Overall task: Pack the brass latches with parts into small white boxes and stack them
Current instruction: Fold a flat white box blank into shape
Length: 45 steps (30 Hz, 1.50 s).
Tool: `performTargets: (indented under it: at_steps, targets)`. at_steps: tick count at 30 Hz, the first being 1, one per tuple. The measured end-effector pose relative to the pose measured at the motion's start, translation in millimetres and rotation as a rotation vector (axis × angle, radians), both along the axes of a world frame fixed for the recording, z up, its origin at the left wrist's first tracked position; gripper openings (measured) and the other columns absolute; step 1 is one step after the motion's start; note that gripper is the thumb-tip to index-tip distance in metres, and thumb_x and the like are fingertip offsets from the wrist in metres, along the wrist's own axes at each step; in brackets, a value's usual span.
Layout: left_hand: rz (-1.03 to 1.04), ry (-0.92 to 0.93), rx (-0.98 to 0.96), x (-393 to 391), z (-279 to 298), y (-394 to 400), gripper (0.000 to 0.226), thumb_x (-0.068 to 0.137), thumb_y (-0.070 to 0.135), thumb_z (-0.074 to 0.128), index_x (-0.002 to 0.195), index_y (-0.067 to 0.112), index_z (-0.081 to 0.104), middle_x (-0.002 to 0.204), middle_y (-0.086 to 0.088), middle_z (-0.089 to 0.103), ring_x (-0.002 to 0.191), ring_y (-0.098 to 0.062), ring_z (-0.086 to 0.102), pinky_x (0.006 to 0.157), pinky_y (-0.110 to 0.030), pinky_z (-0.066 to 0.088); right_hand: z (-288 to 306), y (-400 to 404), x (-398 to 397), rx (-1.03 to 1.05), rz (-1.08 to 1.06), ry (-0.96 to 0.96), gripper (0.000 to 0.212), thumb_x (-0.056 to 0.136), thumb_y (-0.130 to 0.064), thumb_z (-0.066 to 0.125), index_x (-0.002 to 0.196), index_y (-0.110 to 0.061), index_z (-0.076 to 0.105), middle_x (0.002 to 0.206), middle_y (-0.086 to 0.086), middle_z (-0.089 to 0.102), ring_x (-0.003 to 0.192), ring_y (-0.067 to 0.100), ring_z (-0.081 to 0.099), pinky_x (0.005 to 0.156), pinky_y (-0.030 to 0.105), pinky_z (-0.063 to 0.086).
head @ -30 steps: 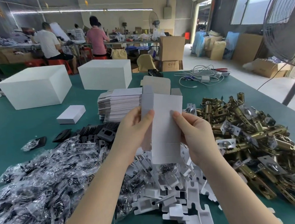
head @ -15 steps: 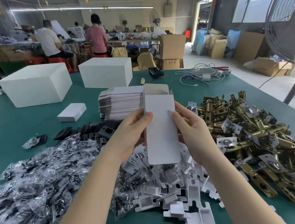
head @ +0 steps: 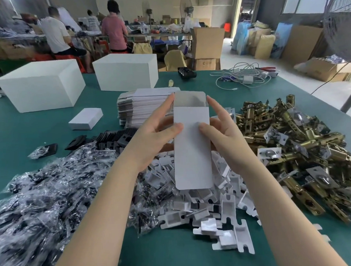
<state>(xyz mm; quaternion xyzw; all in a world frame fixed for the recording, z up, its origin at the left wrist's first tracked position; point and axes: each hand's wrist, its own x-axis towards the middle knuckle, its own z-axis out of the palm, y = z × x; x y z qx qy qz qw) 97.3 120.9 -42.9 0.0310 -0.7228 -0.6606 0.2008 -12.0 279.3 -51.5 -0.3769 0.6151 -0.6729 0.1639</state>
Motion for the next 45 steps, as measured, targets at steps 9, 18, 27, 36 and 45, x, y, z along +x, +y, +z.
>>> performTargets:
  at_steps: [9, 18, 27, 36, 45]
  targets:
    - [-0.068, -0.045, -0.069, 2.0, 2.8, -2.9, 0.057, 0.085, 0.026, 0.066, 0.133, 0.053, 0.051, 0.130, 0.013, 0.065, 0.117, -0.012, 0.064, 0.094, -0.040, 0.055, -5.2, 7.8, -7.3, -0.015, 0.052, -0.027, 0.043, 0.101, -0.014, 0.053, 0.134, -0.039, 0.046, 0.094, 0.001, 0.073, 0.087, 0.015, 0.069, 0.075, 0.030, 0.058]
    - [-0.115, -0.069, -0.036, 2.7, 2.2, -1.9, 0.027, 0.088, 0.025, 0.063, 0.109, 0.040, 0.068, 0.101, 0.011, 0.071, 0.094, -0.009, 0.069, 0.067, -0.026, 0.057, 1.2, 9.6, -4.1, 0.002, 0.077, 0.007, 0.016, 0.103, -0.015, 0.047, 0.110, -0.025, 0.057, 0.087, -0.013, 0.070, 0.082, 0.009, 0.067, 0.066, 0.025, 0.056]
    - [0.026, -0.028, -0.016, -7.3, -3.1, 6.1, 0.012, 0.079, 0.043, 0.071, 0.090, 0.040, 0.075, 0.082, 0.013, 0.070, 0.080, -0.006, 0.068, 0.070, -0.025, 0.057, 0.3, 6.1, -0.6, 0.072, 0.000, 0.039, 0.010, 0.098, -0.029, 0.055, 0.095, -0.020, 0.059, 0.079, -0.013, 0.068, 0.073, 0.005, 0.063, 0.060, 0.019, 0.049]
    - [0.191, -0.089, 0.224, -19.3, -20.1, 20.2, 0.018, 0.092, 0.038, 0.068, 0.082, 0.032, 0.081, 0.081, 0.010, 0.075, 0.074, -0.005, 0.069, 0.065, -0.022, 0.053, -10.6, -10.1, 5.3, 0.053, -0.179, -0.136, 0.029, 0.101, -0.029, 0.053, 0.100, -0.003, 0.065, 0.088, 0.019, 0.060, 0.081, 0.024, 0.055, 0.074, 0.047, 0.047]
    - [0.190, -0.023, 0.416, -21.0, -21.2, 15.4, 0.027, 0.088, 0.016, 0.075, 0.109, 0.027, 0.062, 0.084, 0.010, 0.073, 0.072, -0.009, 0.070, 0.053, -0.023, 0.054, -13.8, -9.2, -0.6, -0.033, -0.105, -0.306, 0.034, 0.100, -0.017, 0.054, 0.134, -0.016, 0.052, 0.097, 0.000, 0.076, 0.083, 0.013, 0.071, 0.064, 0.027, 0.058]
